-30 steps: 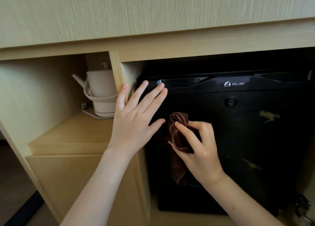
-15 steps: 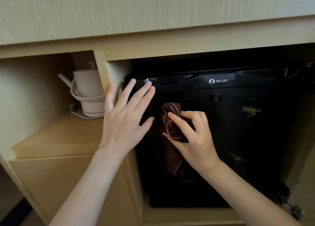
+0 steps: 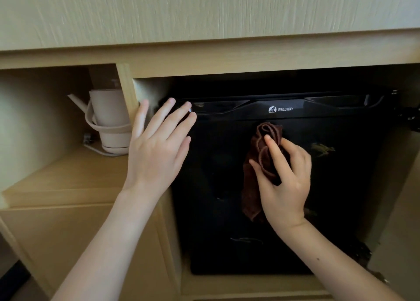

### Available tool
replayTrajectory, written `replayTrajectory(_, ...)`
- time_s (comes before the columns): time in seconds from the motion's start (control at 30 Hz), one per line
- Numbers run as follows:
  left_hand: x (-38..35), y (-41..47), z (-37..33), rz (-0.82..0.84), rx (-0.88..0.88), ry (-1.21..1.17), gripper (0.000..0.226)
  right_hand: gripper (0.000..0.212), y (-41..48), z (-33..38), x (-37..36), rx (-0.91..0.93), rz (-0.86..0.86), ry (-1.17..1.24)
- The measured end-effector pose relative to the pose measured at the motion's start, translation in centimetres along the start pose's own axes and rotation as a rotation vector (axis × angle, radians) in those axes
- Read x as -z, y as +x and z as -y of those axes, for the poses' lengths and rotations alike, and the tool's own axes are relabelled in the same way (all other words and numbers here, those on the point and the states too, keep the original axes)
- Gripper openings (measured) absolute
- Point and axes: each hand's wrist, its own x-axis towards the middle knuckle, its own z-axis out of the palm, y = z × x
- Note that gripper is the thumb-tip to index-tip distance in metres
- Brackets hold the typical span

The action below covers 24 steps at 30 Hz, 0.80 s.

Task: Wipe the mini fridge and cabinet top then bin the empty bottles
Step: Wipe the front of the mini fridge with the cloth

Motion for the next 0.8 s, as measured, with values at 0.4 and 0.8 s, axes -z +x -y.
replayTrajectory(0.4,-0.4,-2.6,2.4,0.071,-0.048,0.141,0.052,0.038,-1.5,4.3,-5.5,0.313,0.198,0.092)
replayTrajectory(0.8,-0.6,-3.0,1.7,0.115,0.035,0.031,0.064,0.047,0.8,3.6,-4.6,0.001,-0.042,0.229)
